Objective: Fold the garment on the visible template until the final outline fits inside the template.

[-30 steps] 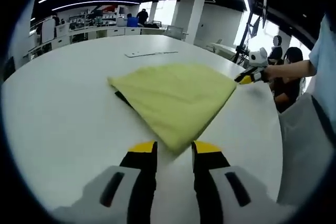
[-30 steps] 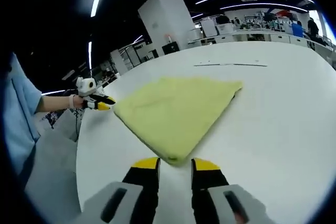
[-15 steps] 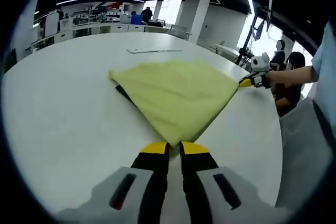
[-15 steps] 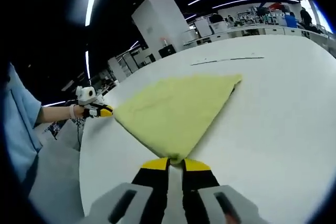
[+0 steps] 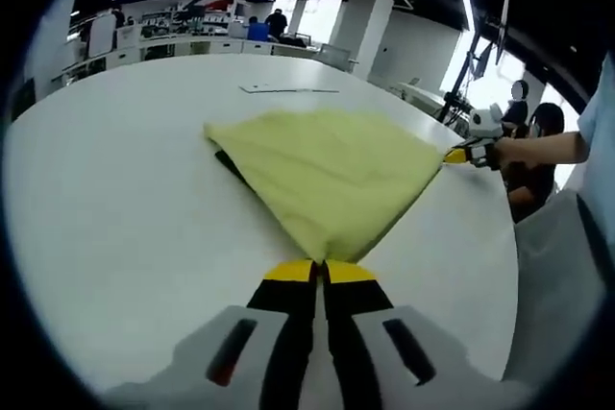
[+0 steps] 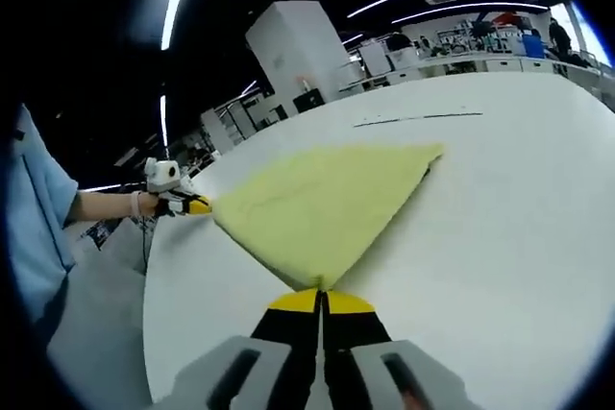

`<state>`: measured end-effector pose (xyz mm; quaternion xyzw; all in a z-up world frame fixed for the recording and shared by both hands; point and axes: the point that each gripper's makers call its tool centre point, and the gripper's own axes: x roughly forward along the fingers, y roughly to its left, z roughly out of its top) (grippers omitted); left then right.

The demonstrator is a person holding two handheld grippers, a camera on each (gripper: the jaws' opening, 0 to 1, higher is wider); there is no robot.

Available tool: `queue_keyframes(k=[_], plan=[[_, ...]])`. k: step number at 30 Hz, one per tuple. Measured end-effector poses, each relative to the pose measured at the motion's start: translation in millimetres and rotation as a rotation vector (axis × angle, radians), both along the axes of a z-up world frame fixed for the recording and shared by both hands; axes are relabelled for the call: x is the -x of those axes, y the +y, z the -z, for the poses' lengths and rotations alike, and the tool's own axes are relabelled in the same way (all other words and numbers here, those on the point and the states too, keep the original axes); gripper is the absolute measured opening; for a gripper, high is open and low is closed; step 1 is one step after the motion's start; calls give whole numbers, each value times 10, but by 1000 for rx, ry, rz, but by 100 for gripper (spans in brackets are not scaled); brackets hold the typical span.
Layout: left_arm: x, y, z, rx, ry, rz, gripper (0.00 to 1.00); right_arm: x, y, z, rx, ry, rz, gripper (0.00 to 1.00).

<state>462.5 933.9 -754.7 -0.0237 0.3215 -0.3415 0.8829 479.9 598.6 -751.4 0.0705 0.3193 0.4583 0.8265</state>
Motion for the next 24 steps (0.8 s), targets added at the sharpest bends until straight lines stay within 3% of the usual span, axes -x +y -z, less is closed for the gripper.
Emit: queue_keyframes(k=[5,10,24], plan=[[-7,17,-76,24,-11,-23,0,3,-49,-161,6,-38,-55,0],[45,12,-65,17,-8,-11,0,82,-46,-150,54,-61,-129,0],[509,-77,16,28,41,11,0,506,-140,-23,64,4,-150,0]])
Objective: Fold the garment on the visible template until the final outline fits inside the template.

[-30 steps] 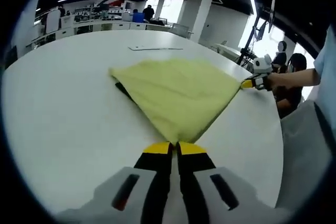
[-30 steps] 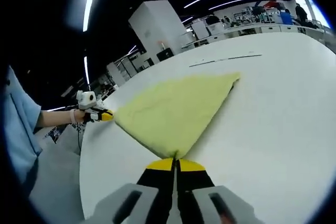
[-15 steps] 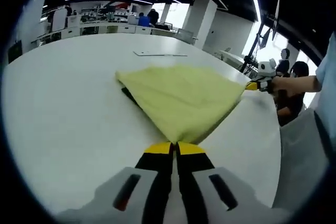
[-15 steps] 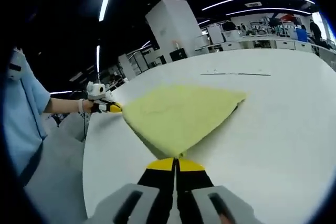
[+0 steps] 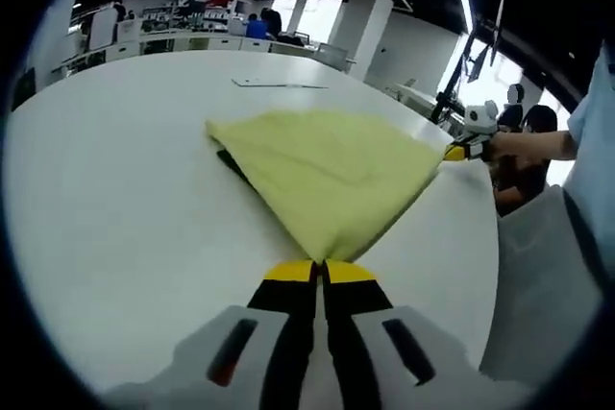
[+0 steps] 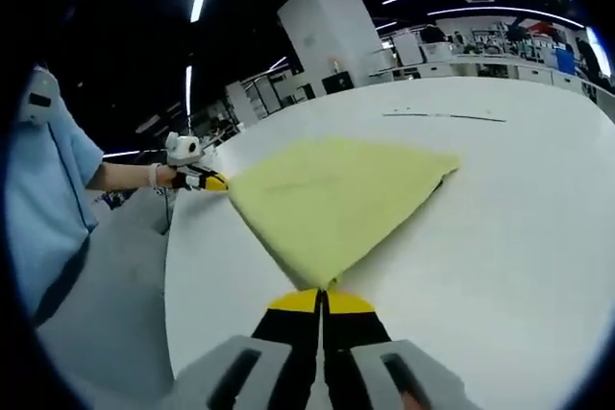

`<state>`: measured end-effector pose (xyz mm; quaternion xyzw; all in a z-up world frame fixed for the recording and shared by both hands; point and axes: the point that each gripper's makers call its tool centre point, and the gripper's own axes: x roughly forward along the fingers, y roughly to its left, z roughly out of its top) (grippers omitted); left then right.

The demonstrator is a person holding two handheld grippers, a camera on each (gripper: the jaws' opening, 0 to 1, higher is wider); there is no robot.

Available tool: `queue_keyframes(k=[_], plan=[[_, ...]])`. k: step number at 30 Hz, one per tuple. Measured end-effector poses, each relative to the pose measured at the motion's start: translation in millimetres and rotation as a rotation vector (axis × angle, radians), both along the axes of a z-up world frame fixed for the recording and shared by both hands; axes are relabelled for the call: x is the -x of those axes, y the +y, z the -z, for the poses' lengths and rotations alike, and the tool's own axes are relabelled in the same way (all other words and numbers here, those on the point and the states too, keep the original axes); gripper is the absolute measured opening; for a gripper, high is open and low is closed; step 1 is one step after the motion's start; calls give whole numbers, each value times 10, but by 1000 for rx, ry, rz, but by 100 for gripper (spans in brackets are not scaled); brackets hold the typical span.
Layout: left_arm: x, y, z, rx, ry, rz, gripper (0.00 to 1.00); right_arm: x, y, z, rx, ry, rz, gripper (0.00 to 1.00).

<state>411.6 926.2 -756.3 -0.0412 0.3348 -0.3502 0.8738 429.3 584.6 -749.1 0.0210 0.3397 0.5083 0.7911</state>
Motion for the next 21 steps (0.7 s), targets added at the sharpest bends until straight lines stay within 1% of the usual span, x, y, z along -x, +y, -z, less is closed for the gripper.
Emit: queue_keyframes(k=[5,8,11,16,20,21], plan=[[179,-26,9,16,12,-12,0,181,-28,35,-4,23,2,0],[269,-35,28,22,25,-19,0,324,-50,80,-1,46,-4,0],[367,-61,43,30,33,-25,0,415,-87,128,8,58,-3,0],[469,-100,77,42,45,-32,0,439,-121,146,1,70,25,0],[457,-90,102,55,55,-38,0,449,-119,161,6,60,20,0],[457,-92,98,50,54,-33,0,444,-117,154,2,56,20,0]])
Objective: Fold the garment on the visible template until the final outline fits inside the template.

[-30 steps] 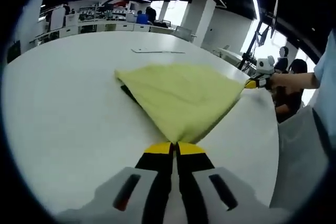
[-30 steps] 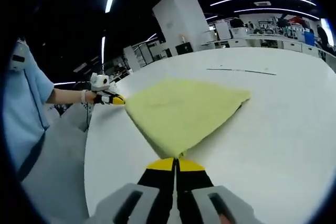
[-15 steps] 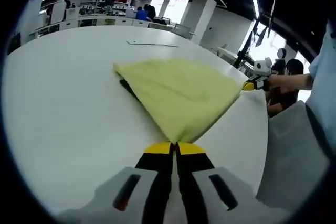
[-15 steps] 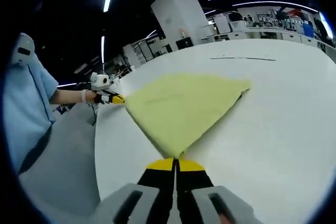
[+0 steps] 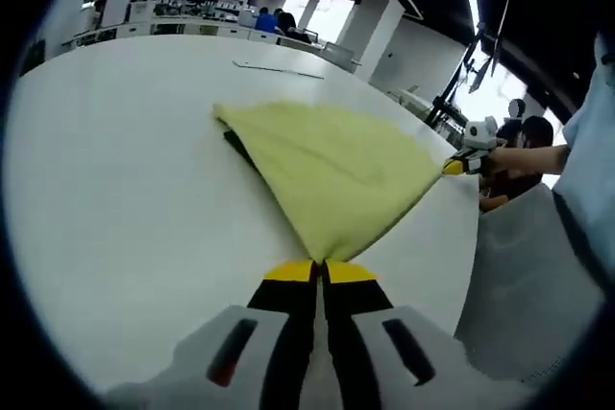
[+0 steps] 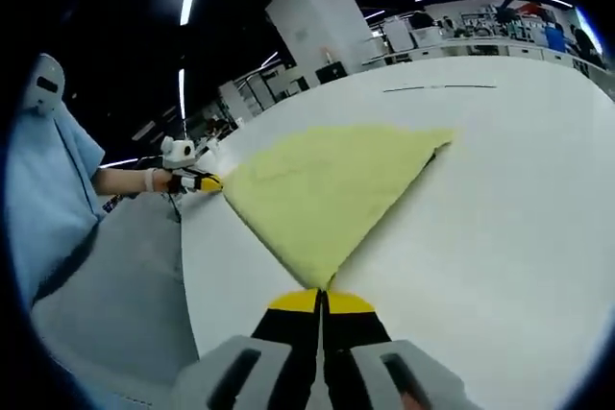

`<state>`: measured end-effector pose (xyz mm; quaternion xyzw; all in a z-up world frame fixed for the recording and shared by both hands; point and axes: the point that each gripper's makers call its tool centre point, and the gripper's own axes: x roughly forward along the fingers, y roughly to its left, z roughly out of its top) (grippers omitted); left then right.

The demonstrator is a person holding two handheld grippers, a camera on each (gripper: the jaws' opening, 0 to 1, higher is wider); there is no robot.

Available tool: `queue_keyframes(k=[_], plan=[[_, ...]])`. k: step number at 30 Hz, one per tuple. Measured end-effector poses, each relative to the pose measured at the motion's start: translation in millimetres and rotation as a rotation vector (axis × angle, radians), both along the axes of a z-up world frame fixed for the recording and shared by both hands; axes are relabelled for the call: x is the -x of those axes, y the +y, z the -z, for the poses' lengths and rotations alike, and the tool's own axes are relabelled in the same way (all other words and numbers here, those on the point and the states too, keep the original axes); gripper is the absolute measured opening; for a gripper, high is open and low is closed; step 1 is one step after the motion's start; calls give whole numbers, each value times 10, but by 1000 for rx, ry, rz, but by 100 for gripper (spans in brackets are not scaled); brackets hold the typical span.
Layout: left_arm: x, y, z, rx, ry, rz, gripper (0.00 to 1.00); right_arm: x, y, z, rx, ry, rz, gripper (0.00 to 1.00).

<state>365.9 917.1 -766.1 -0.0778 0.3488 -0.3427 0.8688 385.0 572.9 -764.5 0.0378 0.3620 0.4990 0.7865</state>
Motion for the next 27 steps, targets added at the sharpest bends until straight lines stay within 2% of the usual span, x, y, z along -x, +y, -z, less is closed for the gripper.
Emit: queue_keyframes(k=[4,12,14,16,18,20,22,27], plan=[[-3,-19,-6,-32,-18,29,0,-9,-10,-8,6,-11,0,0],[-7,-27,-13,-18,-29,8,1,-17,-28,-14,3,-14,29,0],[-3,-38,-20,-19,-34,5,4,-17,-31,-16,-5,15,60,0],[6,-48,-31,-21,-41,10,9,-8,-29,-30,4,12,69,0],[0,-54,-73,-36,-57,12,19,-5,-24,-89,-8,-5,75,9],[-16,-40,-116,-65,-85,17,35,-25,-42,-194,-16,-32,92,16],[-14,-63,-211,-52,-116,32,46,-61,-73,-299,-20,-64,118,26],[-13,-124,-443,-33,-175,30,62,-89,-128,-510,-20,-129,150,52]])
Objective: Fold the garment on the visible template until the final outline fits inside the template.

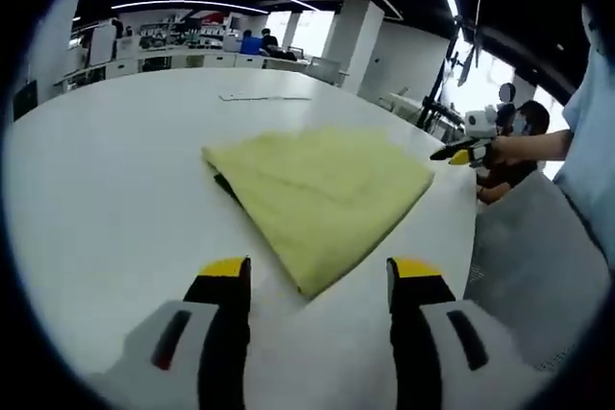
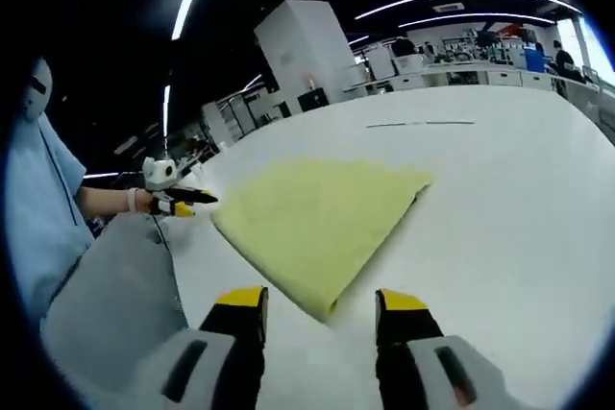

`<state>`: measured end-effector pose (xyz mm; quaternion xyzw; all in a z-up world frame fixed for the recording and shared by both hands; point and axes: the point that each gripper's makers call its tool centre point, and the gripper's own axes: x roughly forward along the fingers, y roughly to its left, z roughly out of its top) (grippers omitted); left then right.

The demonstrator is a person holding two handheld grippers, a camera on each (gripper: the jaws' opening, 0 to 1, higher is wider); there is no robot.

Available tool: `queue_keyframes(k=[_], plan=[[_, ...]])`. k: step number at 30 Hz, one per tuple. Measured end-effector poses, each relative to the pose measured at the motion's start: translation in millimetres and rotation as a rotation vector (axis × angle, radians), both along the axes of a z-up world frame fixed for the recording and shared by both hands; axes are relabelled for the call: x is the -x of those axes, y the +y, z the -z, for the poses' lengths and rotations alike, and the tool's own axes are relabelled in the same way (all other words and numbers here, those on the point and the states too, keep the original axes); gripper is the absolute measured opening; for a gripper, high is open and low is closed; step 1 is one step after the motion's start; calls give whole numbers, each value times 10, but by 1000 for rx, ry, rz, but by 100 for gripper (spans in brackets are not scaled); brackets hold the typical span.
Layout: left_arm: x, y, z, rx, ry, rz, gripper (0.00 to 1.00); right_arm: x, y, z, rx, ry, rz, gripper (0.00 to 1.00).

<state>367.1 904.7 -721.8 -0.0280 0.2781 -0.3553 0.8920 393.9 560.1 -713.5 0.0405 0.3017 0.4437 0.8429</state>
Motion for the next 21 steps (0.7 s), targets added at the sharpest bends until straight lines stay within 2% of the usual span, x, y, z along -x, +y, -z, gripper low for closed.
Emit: queue_keyframes(k=[2,6,9,16,19,21], plan=[[-5,-3,-74,8,-18,-17,73,-4,-9,-57,-2,-17,10,61],[-16,48,-129,2,-44,-63,96,-9,-10,-132,18,-69,39,89],[5,94,-149,10,-51,-102,99,10,6,-143,22,-82,57,100],[85,95,-190,19,-59,-139,99,46,67,-143,27,-108,72,100],[88,61,-260,18,-100,-133,99,90,131,-142,27,-89,70,100],[88,49,-278,19,-101,-138,99,80,171,-187,24,-112,72,100]])
